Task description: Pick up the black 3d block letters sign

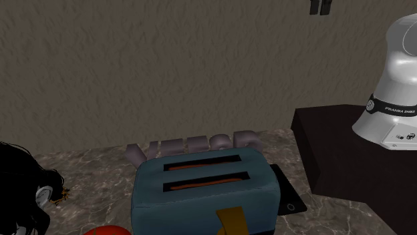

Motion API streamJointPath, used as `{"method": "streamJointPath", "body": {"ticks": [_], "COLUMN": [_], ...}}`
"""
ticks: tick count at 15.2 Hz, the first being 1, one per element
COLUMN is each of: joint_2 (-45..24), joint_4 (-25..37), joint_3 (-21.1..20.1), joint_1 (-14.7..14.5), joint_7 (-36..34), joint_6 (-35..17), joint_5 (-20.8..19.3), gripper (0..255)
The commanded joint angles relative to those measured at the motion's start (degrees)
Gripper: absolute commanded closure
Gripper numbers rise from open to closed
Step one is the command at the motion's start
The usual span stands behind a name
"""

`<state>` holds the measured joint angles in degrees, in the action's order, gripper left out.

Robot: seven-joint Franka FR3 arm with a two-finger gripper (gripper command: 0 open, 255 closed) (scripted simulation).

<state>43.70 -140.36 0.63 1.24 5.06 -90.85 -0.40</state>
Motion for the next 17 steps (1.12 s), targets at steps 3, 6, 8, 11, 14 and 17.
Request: {"method": "streamJointPath", "body": {"ticks": [3, 6, 8, 11, 14, 17], "joint_2": [-2.6, -7.1, -10.4, -15.9, -21.9, -28.2], "joint_4": [-1.2, -2.4, -2.8, -2.8, -2.0, -0.4], "joint_3": [-0.9, -2.2, -3.1, -4.4, -5.6, -6.9], "joint_1": [-0.6, -1.4, -1.9, -2.6, -3.2, -3.7], "joint_7": [-0.7, -1.8, -2.4, -3.5, -4.6, -5.8], "joint_6": [-4.0, -10.1, -14.1, -20.0, -25.5, -30.7], "joint_5": [0.6, 1.4, 1.9, 2.3, 2.5, 2.4], "gripper": [0, 0, 0, 0, 0, 0]}}
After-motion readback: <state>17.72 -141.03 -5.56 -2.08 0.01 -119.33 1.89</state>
